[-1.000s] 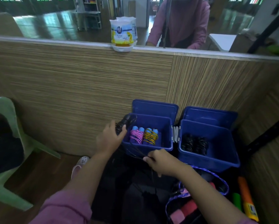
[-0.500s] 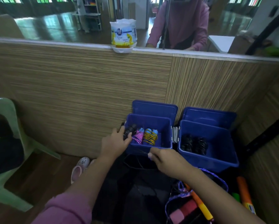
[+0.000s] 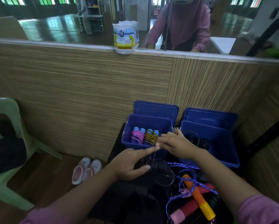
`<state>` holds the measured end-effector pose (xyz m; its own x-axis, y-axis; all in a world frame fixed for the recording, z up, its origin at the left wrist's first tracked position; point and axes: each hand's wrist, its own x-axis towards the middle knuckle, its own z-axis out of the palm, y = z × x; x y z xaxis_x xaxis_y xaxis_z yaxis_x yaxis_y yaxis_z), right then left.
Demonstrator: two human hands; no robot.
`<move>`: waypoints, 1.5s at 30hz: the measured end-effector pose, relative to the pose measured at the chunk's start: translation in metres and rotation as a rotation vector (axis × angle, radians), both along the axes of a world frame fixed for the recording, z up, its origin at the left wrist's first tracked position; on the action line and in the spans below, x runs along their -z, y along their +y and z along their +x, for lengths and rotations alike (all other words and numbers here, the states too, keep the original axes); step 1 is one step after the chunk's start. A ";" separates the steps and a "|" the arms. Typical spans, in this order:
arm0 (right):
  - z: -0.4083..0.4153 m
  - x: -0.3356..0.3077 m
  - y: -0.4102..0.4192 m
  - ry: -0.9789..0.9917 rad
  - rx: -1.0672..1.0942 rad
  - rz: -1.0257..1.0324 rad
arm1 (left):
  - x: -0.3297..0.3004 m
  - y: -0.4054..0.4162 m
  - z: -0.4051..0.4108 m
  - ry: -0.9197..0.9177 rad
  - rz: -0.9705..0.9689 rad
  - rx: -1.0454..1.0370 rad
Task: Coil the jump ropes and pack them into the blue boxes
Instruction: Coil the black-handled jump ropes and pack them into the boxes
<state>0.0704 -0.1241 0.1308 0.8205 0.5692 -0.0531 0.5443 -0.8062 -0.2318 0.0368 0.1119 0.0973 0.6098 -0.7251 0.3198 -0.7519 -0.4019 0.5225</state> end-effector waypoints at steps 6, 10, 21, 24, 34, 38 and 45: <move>-0.005 0.024 0.015 0.187 0.092 0.381 | -0.016 -0.007 0.005 0.137 -0.353 -0.239; -0.002 0.024 0.034 0.038 0.196 0.394 | -0.029 -0.011 0.013 0.186 -0.545 -0.385; -0.008 0.037 0.045 -0.354 0.406 0.124 | -0.025 -0.024 0.031 0.238 -0.626 -0.688; -0.014 0.033 0.053 -0.114 0.444 0.136 | -0.013 -0.022 0.042 0.246 -0.562 -0.824; -0.034 0.036 0.078 -0.182 0.386 0.010 | 0.006 -0.014 0.058 0.301 -0.357 -1.180; -0.043 0.039 0.074 -0.062 0.269 0.122 | 0.003 -0.010 0.059 0.348 -0.301 -1.219; -0.043 0.043 0.017 0.085 0.398 0.636 | 0.008 0.022 0.061 0.417 -0.268 -1.243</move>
